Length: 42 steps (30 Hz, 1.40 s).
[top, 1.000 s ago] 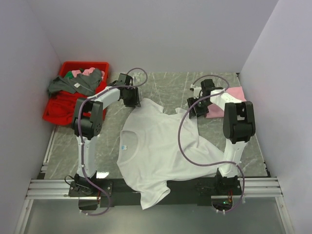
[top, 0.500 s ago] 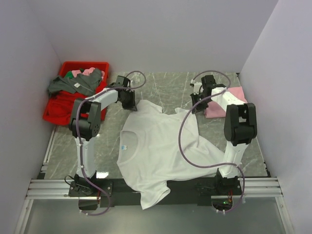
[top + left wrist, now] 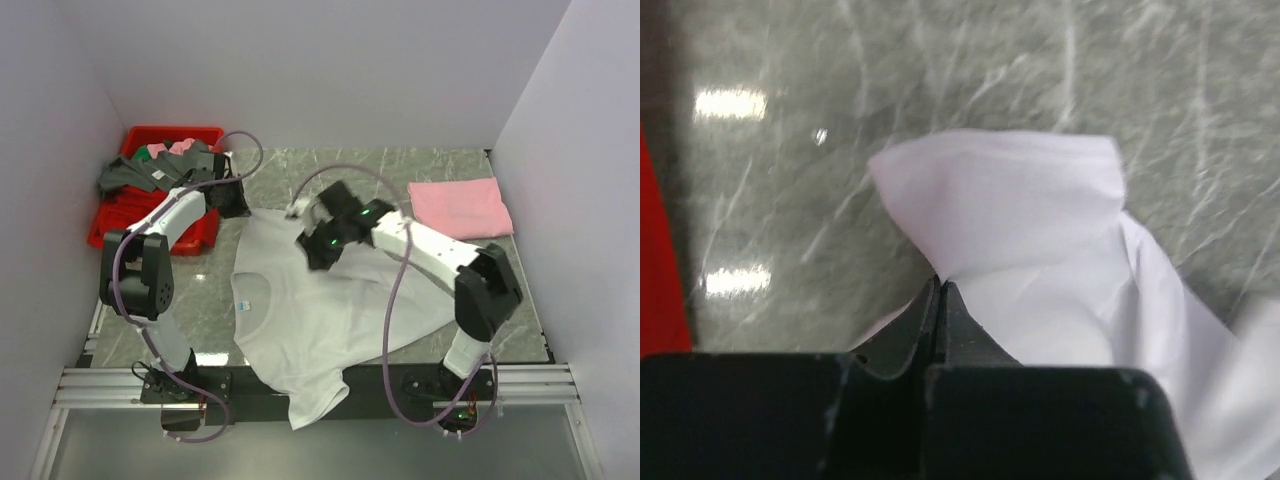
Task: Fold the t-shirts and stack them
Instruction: Flatten the tshirt out
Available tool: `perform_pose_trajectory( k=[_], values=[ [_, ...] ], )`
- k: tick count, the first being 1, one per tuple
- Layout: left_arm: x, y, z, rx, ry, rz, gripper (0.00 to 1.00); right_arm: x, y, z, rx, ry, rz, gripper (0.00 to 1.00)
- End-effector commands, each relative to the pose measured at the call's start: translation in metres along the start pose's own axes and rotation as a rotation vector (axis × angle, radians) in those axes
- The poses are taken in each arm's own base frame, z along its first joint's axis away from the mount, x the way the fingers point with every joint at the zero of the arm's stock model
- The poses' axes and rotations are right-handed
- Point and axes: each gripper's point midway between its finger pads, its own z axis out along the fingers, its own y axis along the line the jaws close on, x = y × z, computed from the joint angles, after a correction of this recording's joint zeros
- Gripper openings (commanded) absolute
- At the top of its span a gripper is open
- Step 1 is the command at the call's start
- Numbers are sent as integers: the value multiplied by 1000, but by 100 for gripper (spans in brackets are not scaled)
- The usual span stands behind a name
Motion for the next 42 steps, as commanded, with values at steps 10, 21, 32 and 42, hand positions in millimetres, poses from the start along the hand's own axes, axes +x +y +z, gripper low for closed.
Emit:
perform_pose_trajectory(
  k=[10, 21, 32, 42],
  values=[
    [8, 9, 2, 8, 25, -2, 1, 2, -87, -49, 56, -58, 20, 73],
    [16, 14, 1, -7, 37, 7, 0, 17, -51, 16, -236, 52, -467, 75],
    [21, 13, 0, 7, 43, 13, 0, -8, -62, 58, -224, 30, -977, 77],
    [20, 10, 0, 24, 47, 19, 1, -9, -75, 91, -247, 100, -1003, 71]
  ],
)
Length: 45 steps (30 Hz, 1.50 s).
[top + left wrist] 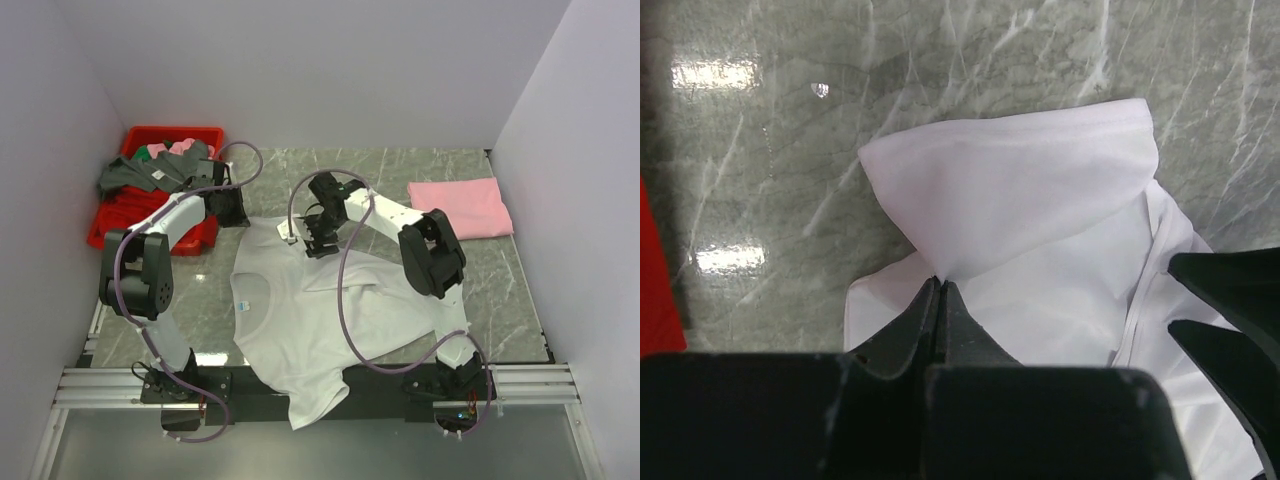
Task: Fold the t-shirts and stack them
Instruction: Flatten the tshirt out
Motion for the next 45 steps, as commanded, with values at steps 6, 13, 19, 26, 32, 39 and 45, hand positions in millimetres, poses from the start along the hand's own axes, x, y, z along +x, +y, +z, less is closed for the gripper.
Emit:
perform_pose_trajectory(
  k=[6, 13, 19, 26, 32, 39, 45],
  values=[
    [-9, -9, -7, 44, -26, 29, 0, -6, -15, 4, -5, 31, -73, 65],
    [-10, -7, -7, 43, -27, 26, 0, -4, -9, 13, -48, 44, -66, 44],
    [-11, -6, -7, 44, -28, 23, 0, -2, -7, 8, -42, 57, -58, 12],
    [-11, -6, -8, 44, -31, 23, 1, -14, -22, -31, 72, -2, -5, 0],
    [-13, -6, -10, 43, -40, 22, 0, 8, -40, -87, 243, -22, 135, 0],
    [-38, -10, -6, 65, -86, -11, 0, 100, -49, -134, 447, 88, 467, 0],
    [-64, -4, 7, 23, -118, -25, 0, 177, -56, -167, 628, 211, 703, 0]
  ],
)
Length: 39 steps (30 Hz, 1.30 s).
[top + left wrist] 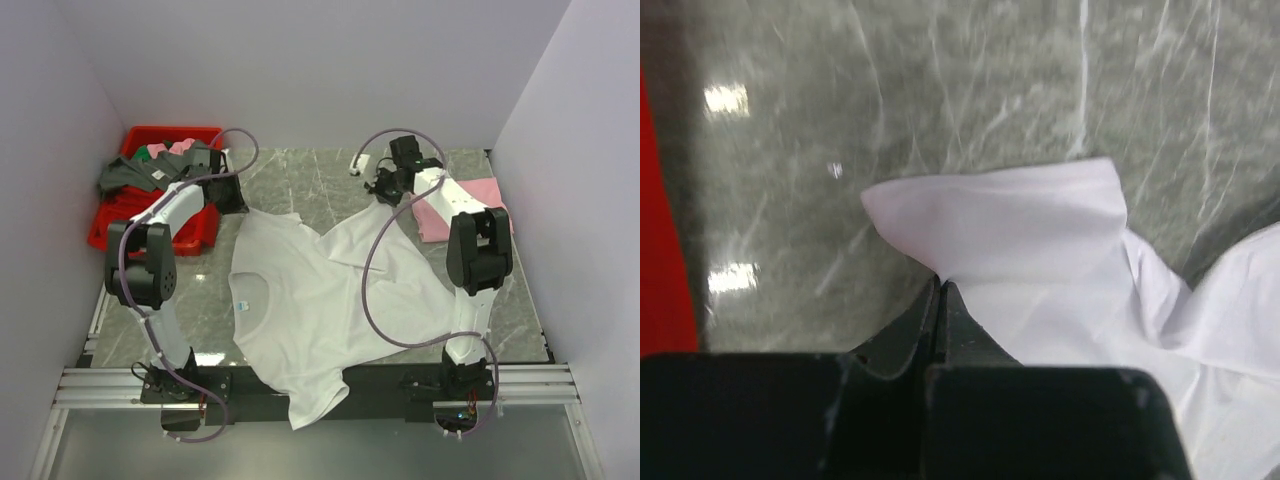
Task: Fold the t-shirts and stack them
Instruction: Flatten the tshirt out
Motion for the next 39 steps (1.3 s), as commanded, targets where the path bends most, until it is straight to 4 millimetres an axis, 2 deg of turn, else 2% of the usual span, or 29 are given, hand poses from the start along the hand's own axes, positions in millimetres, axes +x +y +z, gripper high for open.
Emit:
perform_pose_trajectory(
  k=[1, 2, 5, 10, 13, 17, 21, 27, 30, 33, 37, 39],
  values=[
    [-34, -3, 5, -9, -77, -1, 0, 30, -40, -3, 165, 64, 188, 0],
    [-34, 0, 10, -21, -70, -2, 0, 35, -51, -6, 209, 84, 211, 0],
    [-46, 8, 13, -74, -96, 3, 0, 53, -66, -4, 263, 131, 288, 0],
    [-59, 23, 25, -149, -98, 17, 0, 69, -78, 7, 311, 178, 384, 0],
    [-66, 36, 30, -222, -109, 17, 0, 74, -88, 6, 345, 198, 430, 0],
    [-81, 47, 31, -266, -161, 11, 0, 80, -92, 7, 366, 206, 454, 0],
    [-95, 39, 40, -231, -162, 23, 0, 78, -92, 10, 362, 191, 468, 0],
    [-98, 47, 54, -266, -134, 33, 0, 71, -100, 6, 392, 155, 496, 0],
    [-99, 44, 56, -242, -132, 64, 0, 67, -101, 2, 398, 131, 511, 0],
    [-102, 28, 53, -155, -146, 104, 0, 63, -94, 5, 359, 106, 514, 0],
    [-108, 8, 32, -63, -230, 146, 0, 58, -88, 6, 330, 79, 526, 0],
    [-104, -6, 18, 2, -248, 169, 0, 56, -84, 6, 316, 69, 527, 0]
  ],
)
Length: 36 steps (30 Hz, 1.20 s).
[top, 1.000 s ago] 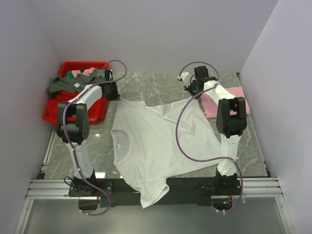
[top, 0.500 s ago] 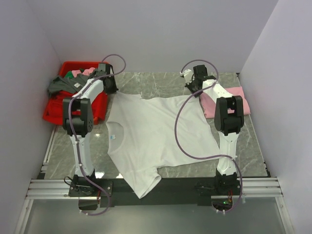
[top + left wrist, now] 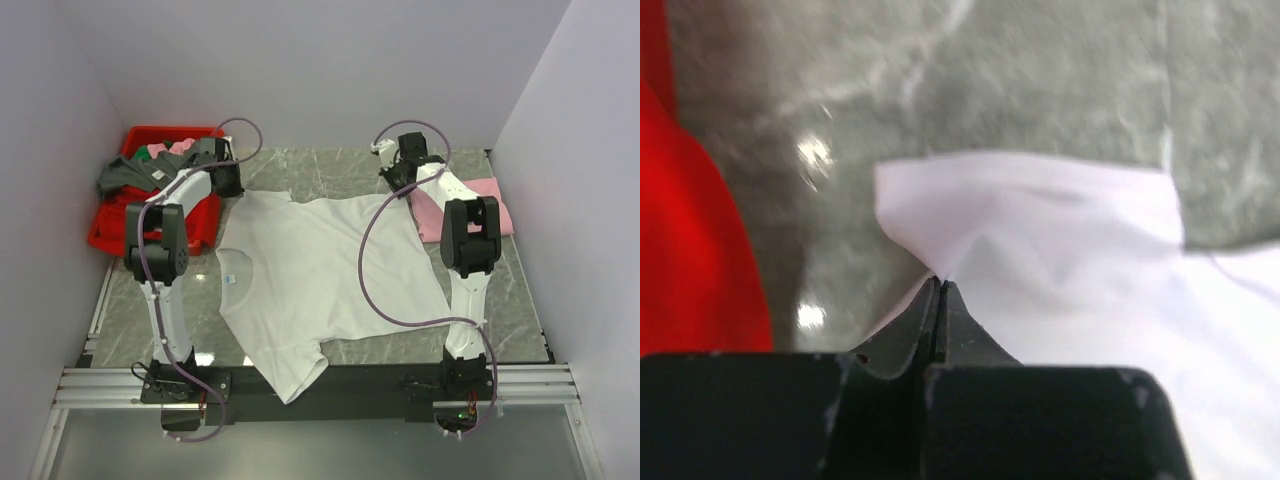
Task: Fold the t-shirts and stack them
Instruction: Flatten the tshirt out
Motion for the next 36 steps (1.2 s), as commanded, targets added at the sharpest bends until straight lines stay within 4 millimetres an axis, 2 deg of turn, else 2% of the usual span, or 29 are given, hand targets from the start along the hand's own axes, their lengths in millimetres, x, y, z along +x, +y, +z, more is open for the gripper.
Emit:
perform_pose_trajectory(
  k=[1, 3, 4, 5, 6, 7, 9, 10, 11, 13, 14, 15, 17, 18, 19, 20, 23, 27, 31, 36],
  values=[
    [-39, -36, -48, 173, -156, 72, 0, -24, -3, -21, -7, -92, 20, 0],
    [-21, -51, -64, 256, -114, 73, 0, -23, 0, -21, -19, -91, 20, 0],
    [-20, -64, -80, 300, -126, 87, 1, -23, 1, -23, -24, -95, 21, 0],
    [3, -69, -82, 325, -78, 78, 0, -23, 2, -24, -27, -96, 20, 0],
    [14, -77, -88, 351, -60, 85, 0, -23, 2, -24, -30, -96, 18, 0],
    [24, -96, -102, 386, -56, 113, 0, -23, 5, -25, -37, -100, 17, 0],
    [69, -102, -102, 385, 64, 122, 1, -22, 6, -26, -44, -99, 12, 0],
    [90, -115, -105, 409, 117, 147, 2, -21, 7, -26, -46, -98, 11, 0],
    [113, -116, -105, 409, 180, 155, 4, -21, 8, -26, -52, -100, 9, 0],
    [151, -128, -110, 436, 267, 201, 20, -20, 10, -27, -55, -101, 8, 0],
    [167, -125, -112, 424, 301, 216, 27, -18, 11, -26, -59, -99, 8, 0],
    [174, -125, -114, 405, 307, 230, 39, -17, 13, -25, -64, -97, 7, 0],
    [163, -115, -120, 293, 228, 236, 55, -13, 15, -24, -73, -91, 8, 0],
    [154, -110, -124, 257, 186, 224, 58, -14, 15, -25, -75, -94, 9, 0],
    [134, -105, -136, 214, 102, 212, 60, -12, 16, -24, -79, -91, 10, 0],
    [120, -96, -139, 146, 35, 189, 62, -13, 18, -24, -82, -94, 10, 0],
    [95, -97, -158, 146, -68, 148, 65, -13, 19, -25, -89, -96, 10, 0],
    [98, -102, -153, 172, -48, 156, 63, -12, 19, -25, -92, -96, 13, 0],
    [117, -107, -132, 206, 30, 159, 57, -11, 21, -24, -98, -93, 13, 0],
    [128, -110, -115, 220, 81, 133, 53, -7, 22, -22, -101, -82, 15, 0]
  ],
)
